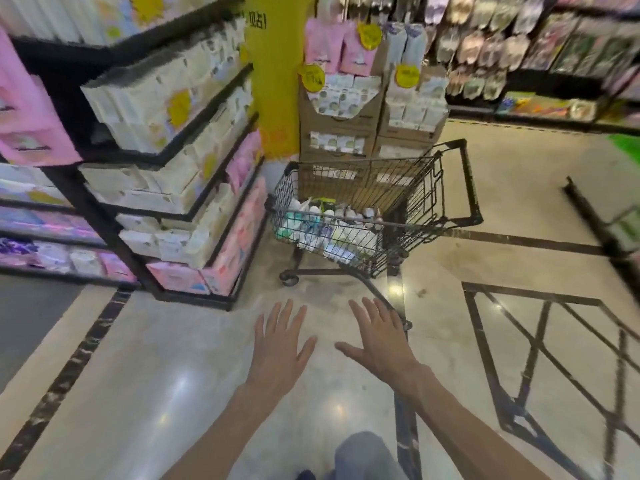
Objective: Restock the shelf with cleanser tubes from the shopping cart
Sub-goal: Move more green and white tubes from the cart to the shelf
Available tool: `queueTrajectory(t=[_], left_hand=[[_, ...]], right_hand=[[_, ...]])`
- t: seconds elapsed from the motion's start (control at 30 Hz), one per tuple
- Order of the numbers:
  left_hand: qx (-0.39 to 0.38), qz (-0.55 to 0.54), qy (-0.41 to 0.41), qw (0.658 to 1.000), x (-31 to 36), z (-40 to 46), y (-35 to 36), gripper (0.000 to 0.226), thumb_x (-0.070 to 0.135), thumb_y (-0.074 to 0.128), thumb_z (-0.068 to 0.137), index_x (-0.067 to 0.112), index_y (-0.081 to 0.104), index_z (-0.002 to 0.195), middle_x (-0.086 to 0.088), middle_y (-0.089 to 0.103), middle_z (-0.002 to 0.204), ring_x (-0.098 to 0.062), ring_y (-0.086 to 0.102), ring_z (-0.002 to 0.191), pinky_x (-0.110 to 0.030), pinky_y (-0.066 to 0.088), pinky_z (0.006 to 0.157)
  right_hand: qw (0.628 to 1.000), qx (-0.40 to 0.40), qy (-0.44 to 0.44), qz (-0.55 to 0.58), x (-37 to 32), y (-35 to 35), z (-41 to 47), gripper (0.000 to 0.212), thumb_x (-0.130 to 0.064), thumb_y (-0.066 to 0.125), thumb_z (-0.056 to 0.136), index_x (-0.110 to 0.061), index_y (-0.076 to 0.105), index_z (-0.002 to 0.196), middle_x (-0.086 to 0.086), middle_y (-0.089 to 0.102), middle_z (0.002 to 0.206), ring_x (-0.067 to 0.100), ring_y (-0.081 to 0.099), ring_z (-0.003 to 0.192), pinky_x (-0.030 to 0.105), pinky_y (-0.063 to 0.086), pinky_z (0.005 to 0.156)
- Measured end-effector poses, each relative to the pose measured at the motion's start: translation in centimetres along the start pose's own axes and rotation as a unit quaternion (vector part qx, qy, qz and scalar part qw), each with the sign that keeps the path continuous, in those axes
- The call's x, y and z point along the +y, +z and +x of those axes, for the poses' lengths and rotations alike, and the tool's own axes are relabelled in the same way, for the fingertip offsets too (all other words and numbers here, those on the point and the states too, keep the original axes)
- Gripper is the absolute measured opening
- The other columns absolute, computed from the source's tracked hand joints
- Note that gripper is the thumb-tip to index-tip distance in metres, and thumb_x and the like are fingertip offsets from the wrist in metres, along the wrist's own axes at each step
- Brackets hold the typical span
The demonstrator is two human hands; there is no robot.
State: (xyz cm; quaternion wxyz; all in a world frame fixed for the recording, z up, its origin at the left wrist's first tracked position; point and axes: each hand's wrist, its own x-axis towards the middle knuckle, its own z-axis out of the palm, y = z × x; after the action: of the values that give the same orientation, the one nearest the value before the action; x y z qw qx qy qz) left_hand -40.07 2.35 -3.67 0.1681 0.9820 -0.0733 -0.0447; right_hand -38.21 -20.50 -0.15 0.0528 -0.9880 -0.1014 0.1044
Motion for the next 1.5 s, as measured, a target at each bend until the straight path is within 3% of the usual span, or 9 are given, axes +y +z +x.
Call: queueTrajectory(t=[0.2, 0.37, 0.6, 0.77, 0.9, 1.17, 1.3, 1.4, 1.5], left_hand=[[-0.004, 0.018, 0.015, 1.0, -3.5, 12.2, -0.1, 0.068, 0.063, 0.025, 0.102, 0.024, 0.046, 0.155, -0.008, 0.045, 0.16, -0.032, 0.038, 0.15, -0.061, 0.035, 0.118], [-0.015, 0.018, 0.008, 1.0, -5.8, 23.8, -0.5, 0.074, 0.067, 0.014, 0.099, 0.031, 0.03, 0.162, -0.002, 0.022, 0.171, -0.024, 0.015, 0.159, -0.055, 0.014, 0.128], [-0.035, 0.028, 0.021, 0.999, -7.6, 39.2, -2.7, 0.076, 0.064, 0.013, 0.1, 0.025, 0.034, 0.161, -0.004, 0.028, 0.169, -0.027, 0.02, 0.158, -0.056, 0.025, 0.124], [-0.065, 0.009, 0.039, 0.997, -7.8, 48.3, -2.9, 0.081, 0.07, 0.006, 0.097, 0.028, 0.021, 0.164, -0.001, 0.016, 0.173, -0.026, 0.01, 0.16, -0.053, 0.014, 0.128], [-0.133, 0.014, 0.058, 0.989, -8.0, 55.8, -1.4, 0.067, 0.059, 0.02, 0.107, 0.028, 0.009, 0.166, 0.001, 0.002, 0.174, -0.022, -0.002, 0.161, -0.048, 0.002, 0.13], [-0.205, -0.023, 0.119, 0.971, -8.7, 68.0, 5.1, 0.064, 0.049, 0.04, 0.109, 0.018, 0.028, 0.163, -0.006, 0.03, 0.168, -0.026, 0.027, 0.154, -0.04, 0.021, 0.127], [-0.253, -0.02, 0.107, 0.961, -9.2, 71.8, 9.7, 0.065, 0.048, 0.043, 0.108, 0.016, 0.028, 0.162, -0.007, 0.037, 0.163, -0.026, 0.036, 0.148, -0.039, 0.031, 0.12], [-0.292, -0.015, 0.082, 0.953, -9.0, 74.3, 13.7, 0.062, 0.045, 0.042, 0.109, 0.015, 0.029, 0.161, -0.008, 0.039, 0.16, -0.027, 0.038, 0.145, -0.041, 0.034, 0.117], [-0.322, -0.037, 0.037, 0.945, -9.5, 75.6, 18.8, 0.054, 0.042, 0.044, 0.108, 0.009, 0.042, 0.151, -0.015, 0.049, 0.148, -0.032, 0.048, 0.134, -0.045, 0.041, 0.111]], right_hand=[[1.0, 0.016, 0.018, 0.015, 1.6, -0.5, 11.8, 0.092, -0.082, 0.033, 0.09, -0.027, 0.015, 0.162, 0.006, 0.017, 0.17, 0.029, 0.01, 0.158, 0.054, 0.014, 0.124], [0.999, 0.016, 0.024, 0.03, 3.4, -1.6, 23.2, 0.094, -0.081, 0.035, 0.092, -0.025, 0.011, 0.164, 0.008, 0.016, 0.17, 0.029, 0.011, 0.158, 0.054, 0.017, 0.126], [0.998, -0.004, 0.041, 0.046, 6.2, -3.5, 38.0, 0.093, -0.079, 0.039, 0.091, -0.026, 0.014, 0.163, 0.009, 0.02, 0.169, 0.03, 0.016, 0.156, 0.053, 0.017, 0.126], [0.996, -0.02, 0.069, 0.046, 8.7, -4.6, 45.2, 0.09, -0.075, 0.043, 0.093, -0.024, 0.017, 0.163, 0.007, 0.021, 0.169, 0.027, 0.016, 0.157, 0.051, 0.016, 0.125], [0.992, -0.038, 0.101, 0.06, 11.3, -4.3, 50.5, 0.089, -0.073, 0.044, 0.095, -0.026, 0.014, 0.163, 0.006, 0.021, 0.169, 0.027, 0.017, 0.156, 0.051, 0.017, 0.126], [0.968, -0.06, 0.215, 0.115, 15.5, -0.6, 58.5, 0.088, -0.074, 0.047, 0.093, -0.023, 0.025, 0.161, 0.007, 0.032, 0.164, 0.027, 0.028, 0.152, 0.05, 0.026, 0.122], [0.954, -0.08, 0.259, 0.125, 17.5, 3.0, 61.3, 0.088, -0.073, 0.05, 0.09, -0.019, 0.034, 0.157, 0.009, 0.042, 0.158, 0.03, 0.038, 0.147, 0.051, 0.035, 0.116], [0.947, -0.114, 0.274, 0.126, 19.4, 6.2, 63.3, 0.088, -0.072, 0.05, 0.092, -0.021, 0.027, 0.16, 0.007, 0.036, 0.161, 0.027, 0.033, 0.149, 0.05, 0.031, 0.118], [0.938, -0.14, 0.287, 0.134, 21.0, 9.1, 64.8, 0.087, -0.071, 0.048, 0.094, -0.024, 0.021, 0.161, 0.005, 0.031, 0.163, 0.027, 0.028, 0.15, 0.049, 0.028, 0.119]])
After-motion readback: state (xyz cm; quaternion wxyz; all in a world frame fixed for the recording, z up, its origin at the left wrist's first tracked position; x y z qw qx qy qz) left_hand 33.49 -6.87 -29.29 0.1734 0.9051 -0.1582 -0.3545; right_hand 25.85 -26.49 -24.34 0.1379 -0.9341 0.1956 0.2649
